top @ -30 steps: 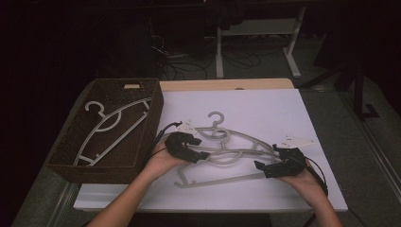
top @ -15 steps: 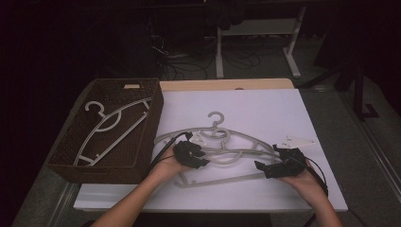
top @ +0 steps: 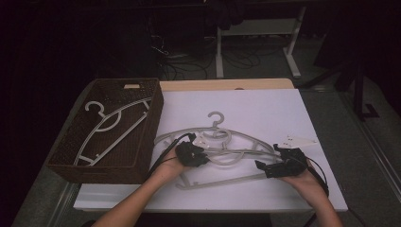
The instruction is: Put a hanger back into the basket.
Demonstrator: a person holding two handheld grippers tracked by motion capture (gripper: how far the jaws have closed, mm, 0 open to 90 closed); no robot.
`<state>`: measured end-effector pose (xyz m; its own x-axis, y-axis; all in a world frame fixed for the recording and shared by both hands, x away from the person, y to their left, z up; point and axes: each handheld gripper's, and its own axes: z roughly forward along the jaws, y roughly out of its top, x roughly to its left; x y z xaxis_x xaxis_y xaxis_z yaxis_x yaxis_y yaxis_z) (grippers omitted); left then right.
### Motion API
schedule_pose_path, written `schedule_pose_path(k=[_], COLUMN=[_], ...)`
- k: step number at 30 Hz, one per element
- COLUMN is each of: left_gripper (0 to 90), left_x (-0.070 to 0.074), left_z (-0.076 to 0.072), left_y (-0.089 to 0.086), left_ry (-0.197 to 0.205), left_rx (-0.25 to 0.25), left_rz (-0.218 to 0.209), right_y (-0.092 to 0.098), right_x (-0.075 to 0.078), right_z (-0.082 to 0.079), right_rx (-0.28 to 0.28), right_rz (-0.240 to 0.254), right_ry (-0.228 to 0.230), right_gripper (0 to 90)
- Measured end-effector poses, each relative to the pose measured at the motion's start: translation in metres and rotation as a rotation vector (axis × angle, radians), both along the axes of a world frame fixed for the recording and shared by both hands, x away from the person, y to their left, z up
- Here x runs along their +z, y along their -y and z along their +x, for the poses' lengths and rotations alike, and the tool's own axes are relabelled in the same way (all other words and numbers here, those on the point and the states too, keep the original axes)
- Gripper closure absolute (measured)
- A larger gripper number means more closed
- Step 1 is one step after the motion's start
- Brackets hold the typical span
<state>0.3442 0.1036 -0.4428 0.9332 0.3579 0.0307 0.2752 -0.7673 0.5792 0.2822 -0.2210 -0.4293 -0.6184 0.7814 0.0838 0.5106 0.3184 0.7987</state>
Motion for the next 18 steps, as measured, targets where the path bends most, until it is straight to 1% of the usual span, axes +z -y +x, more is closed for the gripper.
schedule_pose_path(k=[1, 5, 8, 10, 13, 14, 15, 17, 18], left_gripper=[82.2, 82.3, 82.4, 82.5, 82.5, 82.5, 82.5, 82.5, 82.5], left_x=[0.004, 0.008, 0.013, 0.018, 0.025, 0.025, 0.031, 0.037, 0.037], left_z=[-0.001, -0.003, -0.005, -0.006, -0.008, -0.008, -0.008, -0.007, -0.007], left_y=[-0.001, -0.002, -0.005, -0.008, -0.011, -0.011, -0.013, -0.015, -0.015], left_ry=[0.003, 0.012, 0.005, 0.009, 0.019, 0.019, 0.023, 0.030, 0.030], left_rx=[0.003, 0.002, 0.007, 0.010, 0.031, 0.031, 0.049, 0.072, 0.072], left_rz=[-0.001, -0.006, -0.029, -0.038, -0.063, -0.063, -0.087, -0.087, -0.087], right_y=[0.000, 0.002, 0.003, 0.003, 0.004, 0.004, 0.004, 0.004, 0.004], right_x=[0.000, 0.002, 0.005, 0.007, 0.010, 0.010, 0.012, 0.014, 0.014], right_z=[0.000, -0.001, -0.002, -0.003, -0.004, -0.004, -0.005, -0.006, -0.006], right_rx=[-0.001, -0.004, -0.004, -0.005, -0.003, -0.003, -0.001, 0.000, 0.000], right_rz=[0.000, 0.007, 0.015, 0.022, 0.032, 0.032, 0.035, 0.042, 0.042], right_ry=[0.002, 0.010, 0.020, 0.028, 0.038, 0.038, 0.045, 0.053, 0.053], right_gripper=[5.0, 5.0, 5.0, 4.9, 5.0, 5.0, 4.9, 4.9, 4.9])
